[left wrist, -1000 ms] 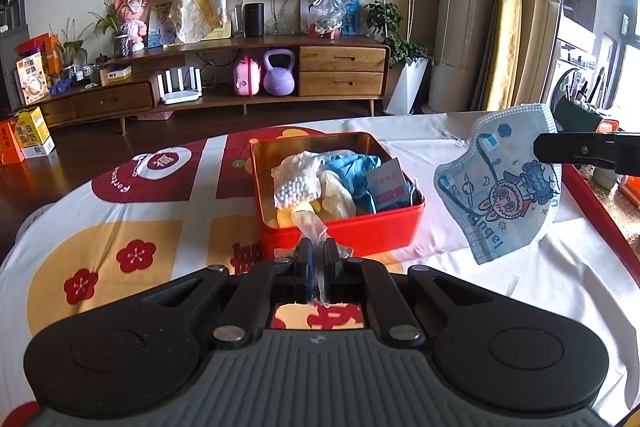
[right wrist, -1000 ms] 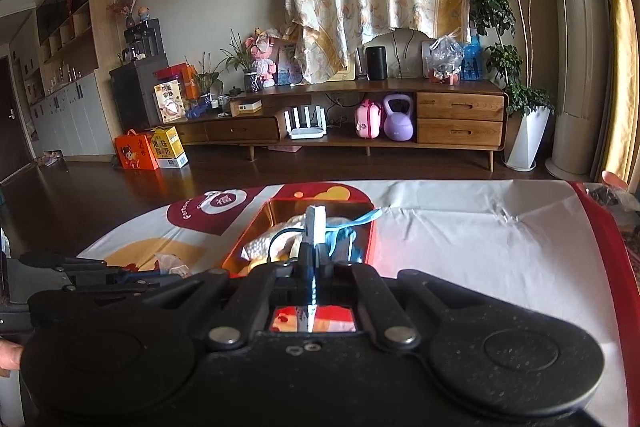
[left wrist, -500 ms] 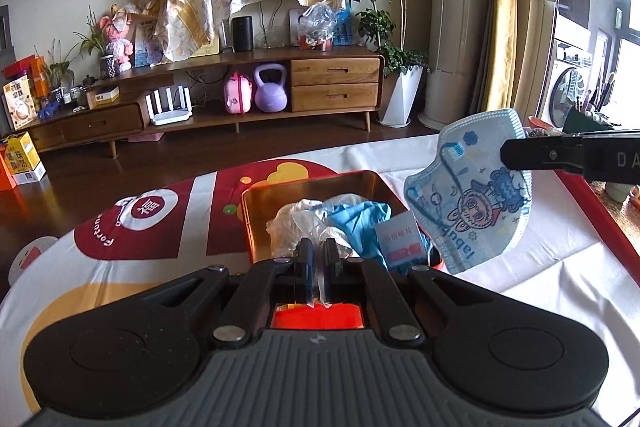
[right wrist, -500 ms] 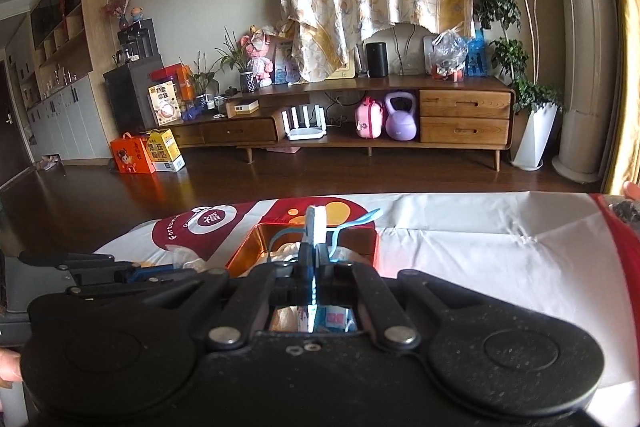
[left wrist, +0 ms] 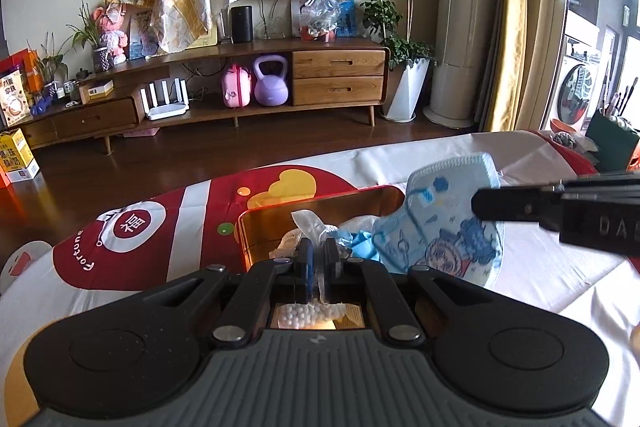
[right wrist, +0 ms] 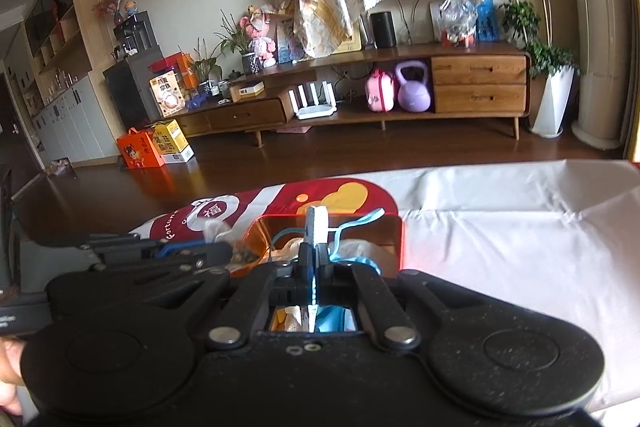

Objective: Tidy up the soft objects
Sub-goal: 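Lower the bag and mask into the tin and open both tools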

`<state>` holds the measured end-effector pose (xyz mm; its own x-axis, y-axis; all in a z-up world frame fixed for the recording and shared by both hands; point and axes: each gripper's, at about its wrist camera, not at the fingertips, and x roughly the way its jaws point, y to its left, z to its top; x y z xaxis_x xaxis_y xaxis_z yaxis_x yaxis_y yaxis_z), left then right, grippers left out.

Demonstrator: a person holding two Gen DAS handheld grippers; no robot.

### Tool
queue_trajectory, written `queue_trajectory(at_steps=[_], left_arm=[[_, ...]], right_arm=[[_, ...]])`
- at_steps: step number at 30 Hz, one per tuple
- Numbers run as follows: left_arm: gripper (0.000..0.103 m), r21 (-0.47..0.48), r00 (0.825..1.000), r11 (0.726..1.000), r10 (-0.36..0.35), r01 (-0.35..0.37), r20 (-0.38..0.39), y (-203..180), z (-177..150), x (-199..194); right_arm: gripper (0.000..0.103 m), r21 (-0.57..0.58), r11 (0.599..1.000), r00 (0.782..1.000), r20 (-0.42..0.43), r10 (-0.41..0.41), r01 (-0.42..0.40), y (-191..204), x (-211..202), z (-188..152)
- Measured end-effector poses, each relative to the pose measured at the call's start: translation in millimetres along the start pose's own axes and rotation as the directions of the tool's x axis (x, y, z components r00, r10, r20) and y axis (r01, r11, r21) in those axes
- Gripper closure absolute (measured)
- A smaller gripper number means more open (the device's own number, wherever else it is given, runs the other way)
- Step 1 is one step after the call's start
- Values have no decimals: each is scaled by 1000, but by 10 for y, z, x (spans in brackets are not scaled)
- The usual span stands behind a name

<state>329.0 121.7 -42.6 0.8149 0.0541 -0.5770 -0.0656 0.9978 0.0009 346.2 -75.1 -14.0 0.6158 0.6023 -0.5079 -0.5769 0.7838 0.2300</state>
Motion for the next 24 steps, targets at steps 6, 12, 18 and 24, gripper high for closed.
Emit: queue_trajectory(at_steps=[6, 12, 18, 24], left_arm=[[98, -10, 1000, 1000, 5, -5, -5, 9, 34, 213], [98, -19, 1000, 1000, 9, -9, -18, -10, -6, 384], [98, -25, 999, 1000, 1, -2, -39, -20, -100, 504], [98, -37, 998, 999, -7, 5, -56, 9, -169, 579]], right_arm=[[103, 68, 997, 998, -46, 46, -42, -143, 179, -71], [103, 79, 997, 995, -96, 27, -20, -245, 341, -187], [103, 26, 999, 993, -112, -18, 21, -198, 405, -292], [103, -38, 997, 990, -124, -64, 60, -170, 453, -348]])
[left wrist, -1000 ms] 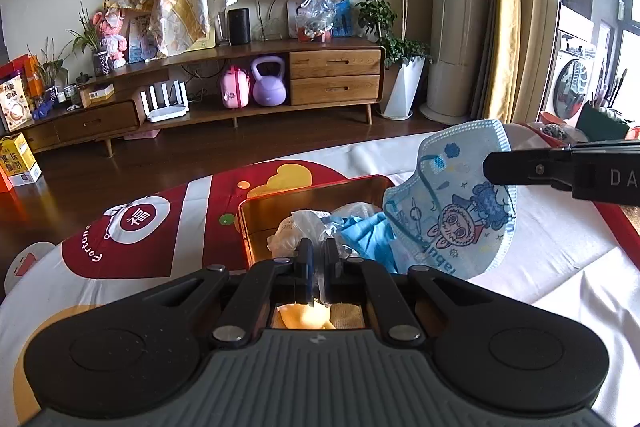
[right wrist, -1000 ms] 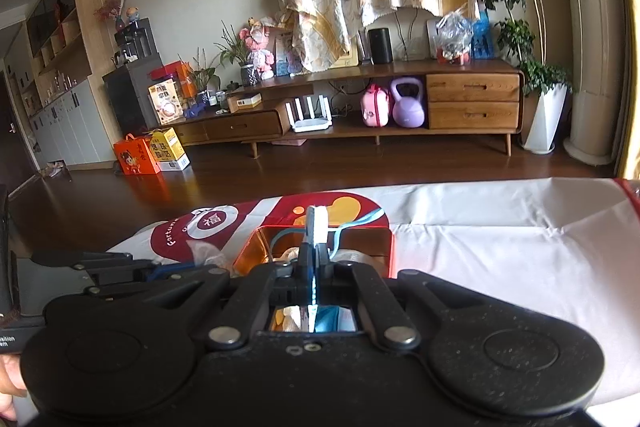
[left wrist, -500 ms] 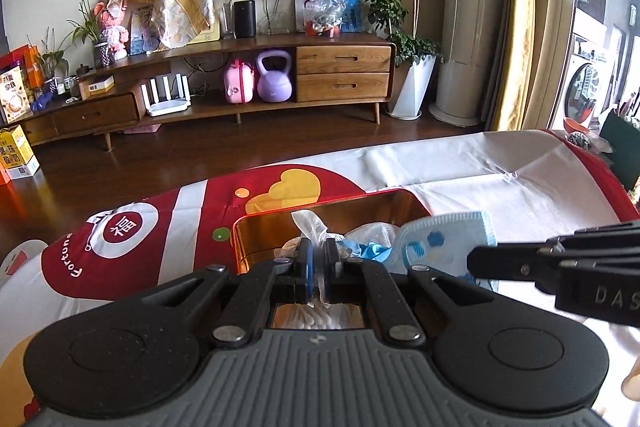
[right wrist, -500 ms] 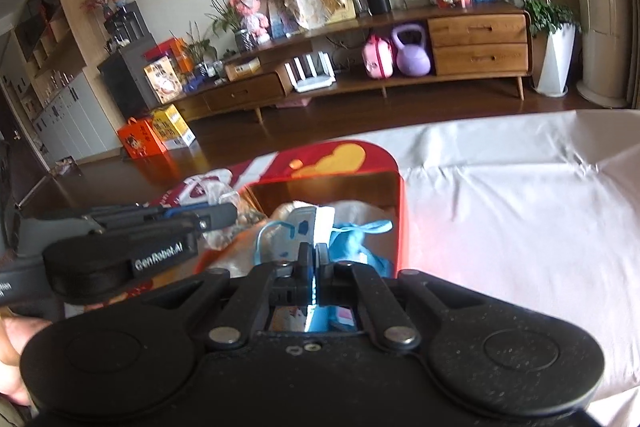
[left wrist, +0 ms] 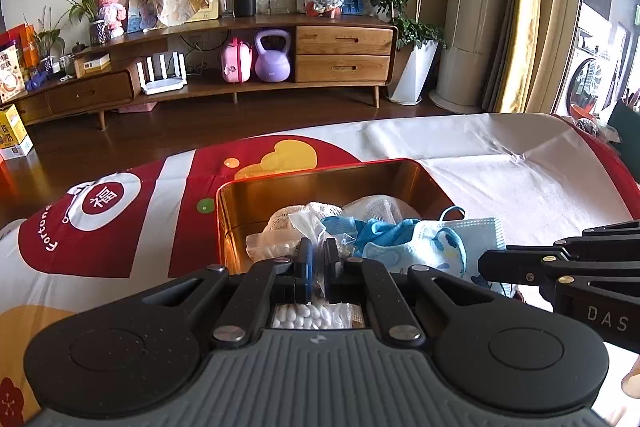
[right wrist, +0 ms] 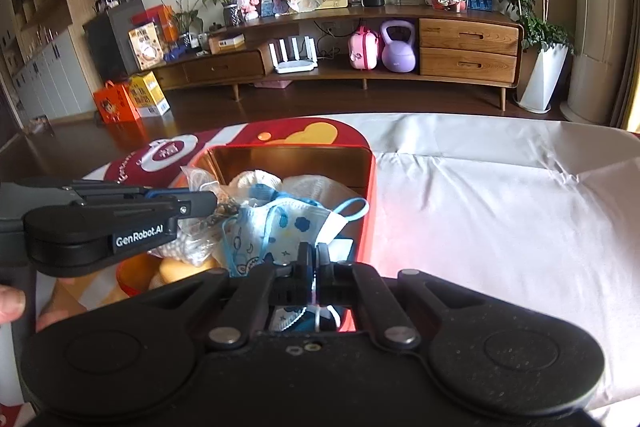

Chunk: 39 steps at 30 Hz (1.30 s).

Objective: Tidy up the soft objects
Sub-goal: 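Lower the bag and mask into the tin and open both tools, then withdraw both tools from the tin toward the scrunchie and white glove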

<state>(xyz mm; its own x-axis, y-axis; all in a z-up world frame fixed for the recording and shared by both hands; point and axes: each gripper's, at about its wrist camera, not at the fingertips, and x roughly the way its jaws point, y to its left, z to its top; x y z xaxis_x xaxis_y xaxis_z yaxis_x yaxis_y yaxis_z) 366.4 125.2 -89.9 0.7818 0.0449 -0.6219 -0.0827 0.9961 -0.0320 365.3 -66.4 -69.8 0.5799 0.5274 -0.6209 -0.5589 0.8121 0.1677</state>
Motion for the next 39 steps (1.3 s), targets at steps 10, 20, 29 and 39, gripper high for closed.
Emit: queue_trajectory(at_steps=[10, 20, 29, 39], left_arm=[[97, -22, 1000, 1000, -13, 13, -13, 31, -12, -40], [76, -44, 999, 999, -22, 21, -29, 32, -51, -201], [75, -40, 998, 998, -46, 44, -46, -26, -136, -447], [74, -30, 997, 997, -77, 76, -29, -141, -231, -914]], right_arm=[[87, -24, 999, 999, -19, -34, 34, -7, -22, -2], [66, -3, 1000, 999, -30, -21, 21, -64, -181, -64], [60, 0, 1000, 1000, -19, -9, 9, -47, -440, -109], [48, -5, 1000, 1000, 11, 15, -15, 44, -888, -196]])
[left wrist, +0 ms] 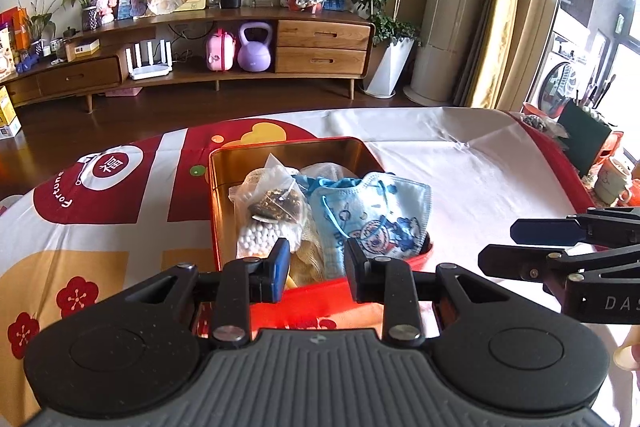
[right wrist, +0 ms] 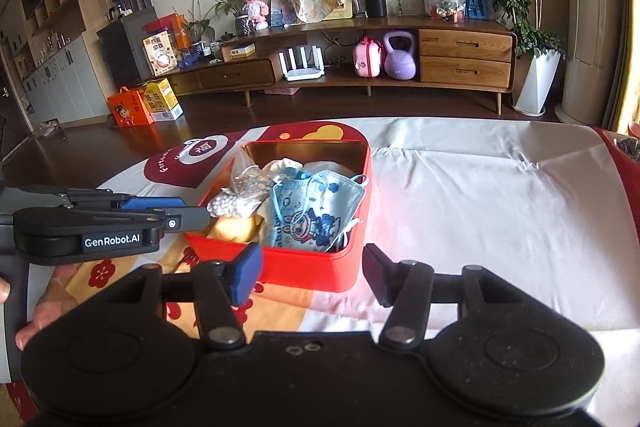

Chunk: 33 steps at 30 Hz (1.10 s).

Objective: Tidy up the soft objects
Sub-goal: 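Withdraw both tools from the tin toward the scrunchie and white glove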

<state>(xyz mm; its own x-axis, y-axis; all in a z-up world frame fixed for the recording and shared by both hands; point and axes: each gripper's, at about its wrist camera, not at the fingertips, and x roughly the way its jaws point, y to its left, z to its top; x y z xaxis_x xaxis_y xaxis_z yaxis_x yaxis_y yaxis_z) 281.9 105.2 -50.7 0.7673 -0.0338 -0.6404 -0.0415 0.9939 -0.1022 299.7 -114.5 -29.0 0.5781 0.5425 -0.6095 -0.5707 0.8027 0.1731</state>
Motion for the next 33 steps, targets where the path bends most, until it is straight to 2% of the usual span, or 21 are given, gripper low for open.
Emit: queue_trajectory(at_steps=[6, 8, 10, 11, 21, 25, 30, 32, 33], left_arm=[[73, 12, 1000, 1000, -9, 9, 7, -81, -90, -298], [63, 13, 1000, 1000, -16, 15, 16, -112, -125, -403], [33, 11, 999, 1000, -10, 9, 41, -135, -162, -526], [31, 13, 998, 1000, -6, 5, 58, -149, -185, -589], [30, 38, 999, 999, -10, 8, 52, -278, -464, -911], [24, 29, 999, 999, -17, 16, 38, -300, -611, -976], [23, 17, 999, 1000, -27, 26, 18, -310, -782, -1030], [20, 8, 1000, 1000, -26, 26, 14, -302, -844, -1040], [19, 2, 1000, 1000, -20, 20, 15, -306, -899, -1048]], right_arm=[[40, -9, 1000, 1000, 25, 6, -6, 90, -292, -103], [39, -12, 1000, 999, 32, 14, -14, 116, -390, -149], [35, -16, 1000, 999, 36, 21, -21, 144, -475, -191], [34, -18, 1000, 999, 39, 21, -21, 157, -515, -212], [16, -31, 999, 998, 62, 18, -16, 262, -844, -497], [13, -39, 999, 998, 60, 18, -15, 281, -921, -639], [8, -40, 999, 998, 59, 12, -10, 327, -984, -793], [1, -46, 999, 998, 60, 7, -5, 350, -994, -850], [0, -49, 999, 998, 63, 6, -3, 359, -995, -876]])
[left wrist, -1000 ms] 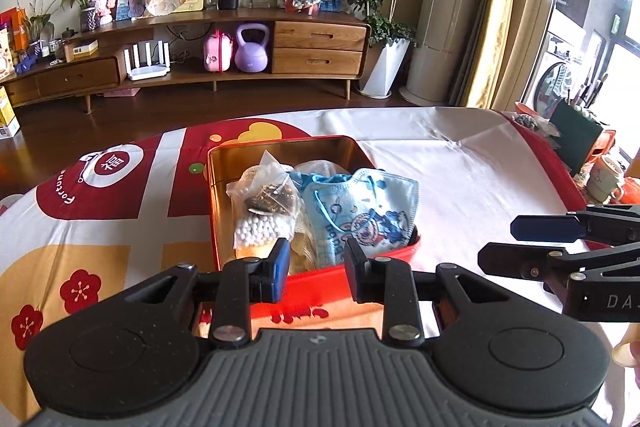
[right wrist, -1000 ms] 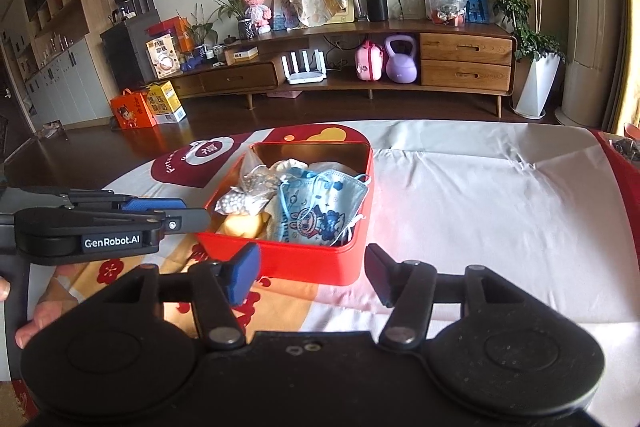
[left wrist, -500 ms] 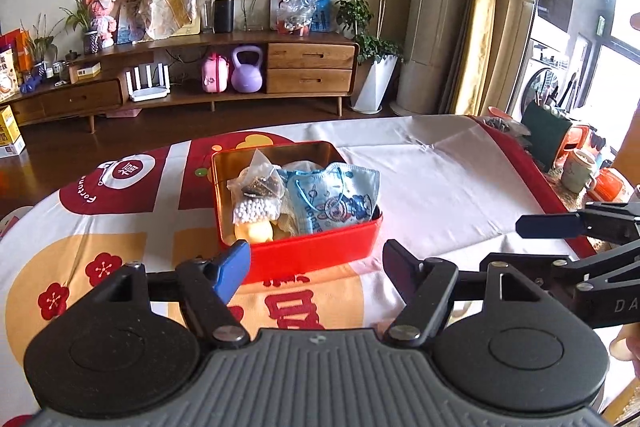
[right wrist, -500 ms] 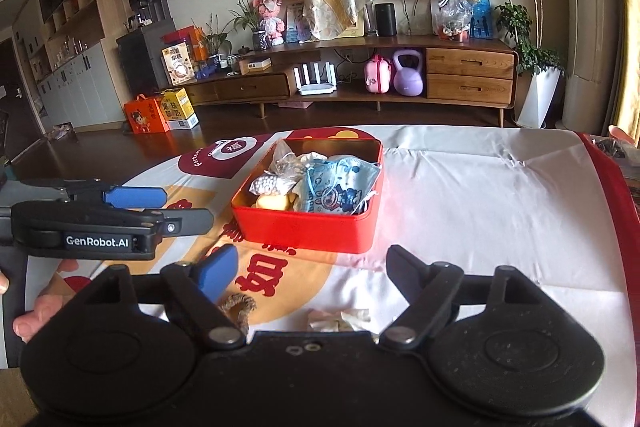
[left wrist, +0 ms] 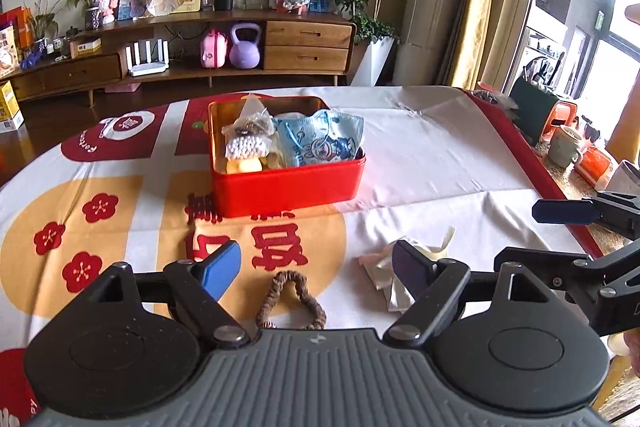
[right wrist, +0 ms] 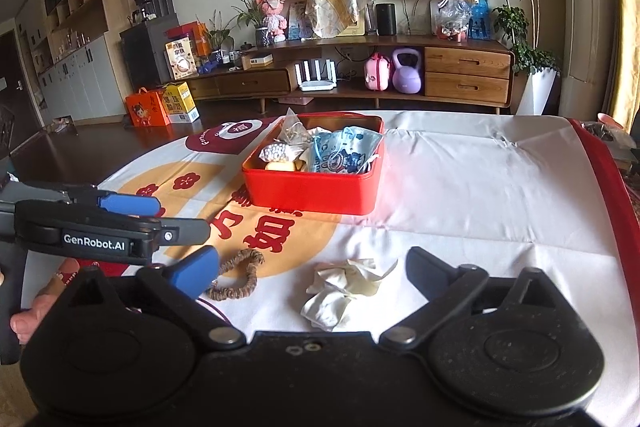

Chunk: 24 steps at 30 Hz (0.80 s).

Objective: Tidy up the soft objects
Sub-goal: 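Withdraw both tools from the tin toward the scrunchie and white glove, then grasp the brown scrunchie with the left tool while the right tool grasps the white glove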

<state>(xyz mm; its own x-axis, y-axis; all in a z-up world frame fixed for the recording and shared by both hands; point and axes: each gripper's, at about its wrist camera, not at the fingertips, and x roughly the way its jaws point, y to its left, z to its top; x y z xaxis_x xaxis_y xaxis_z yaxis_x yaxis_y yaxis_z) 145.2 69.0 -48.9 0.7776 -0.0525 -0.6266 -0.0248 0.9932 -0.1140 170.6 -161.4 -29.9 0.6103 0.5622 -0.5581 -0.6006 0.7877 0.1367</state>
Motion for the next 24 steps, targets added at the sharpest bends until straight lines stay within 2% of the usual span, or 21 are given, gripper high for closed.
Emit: queue_trajectory(at_steps=[3, 12, 19, 24], left_arm=[[17, -19, 1000, 1000, 3, -3, -7, 18, -111, 9], [17, -89, 999, 996, 28, -31, -34, 80, -402, 120], [17, -68, 997, 996, 45, -50, -69, 22, -526, 296], [17, -71, 993, 995, 59, -66, -99, 70, -589, 476]], right_arm=[[0, 10, 1000, 1000, 13, 3, -3, 12, -8, -89], [0, 66, 997, 999, -23, -32, 33, -26, 132, -303], [0, 69, 993, 991, -109, -84, 92, -84, 345, -441], [1, 82, 991, 985, -149, -90, 103, -172, 505, -477]])
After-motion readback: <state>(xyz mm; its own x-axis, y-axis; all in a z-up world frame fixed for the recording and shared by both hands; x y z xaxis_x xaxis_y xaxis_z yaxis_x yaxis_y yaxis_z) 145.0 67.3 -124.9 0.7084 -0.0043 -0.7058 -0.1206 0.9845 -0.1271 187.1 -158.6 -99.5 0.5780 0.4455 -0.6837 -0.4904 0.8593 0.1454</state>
